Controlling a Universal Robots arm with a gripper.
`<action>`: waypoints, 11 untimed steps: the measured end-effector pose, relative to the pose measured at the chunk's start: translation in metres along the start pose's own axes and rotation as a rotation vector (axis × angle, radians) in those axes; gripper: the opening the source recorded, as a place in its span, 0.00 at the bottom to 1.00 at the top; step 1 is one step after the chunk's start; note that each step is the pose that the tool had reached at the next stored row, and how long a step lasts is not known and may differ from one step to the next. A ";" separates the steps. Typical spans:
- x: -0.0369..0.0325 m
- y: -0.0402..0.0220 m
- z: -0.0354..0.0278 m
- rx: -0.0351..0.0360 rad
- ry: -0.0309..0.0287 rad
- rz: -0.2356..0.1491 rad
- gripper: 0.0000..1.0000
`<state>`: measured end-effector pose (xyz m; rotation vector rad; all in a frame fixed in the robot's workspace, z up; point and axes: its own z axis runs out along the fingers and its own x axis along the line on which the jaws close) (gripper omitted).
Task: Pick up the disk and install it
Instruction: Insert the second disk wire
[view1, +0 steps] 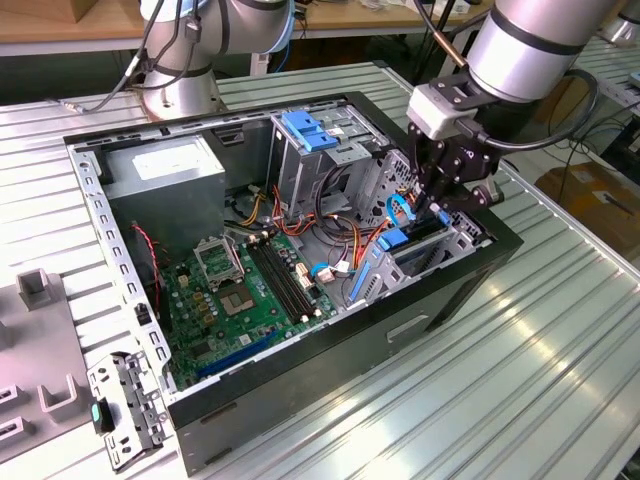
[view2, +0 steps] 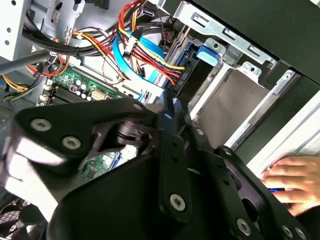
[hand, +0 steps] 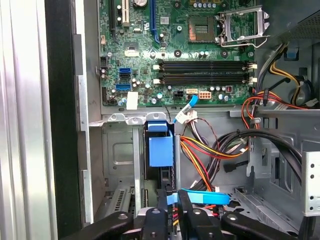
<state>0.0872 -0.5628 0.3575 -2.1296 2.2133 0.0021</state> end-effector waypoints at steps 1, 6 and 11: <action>0.0000 0.0000 0.0000 0.0000 -0.0001 0.000 0.16; 0.0000 0.0000 -0.0001 0.0000 0.0000 0.000 0.11; 0.0000 0.0000 -0.0007 -0.0001 0.0000 0.000 0.11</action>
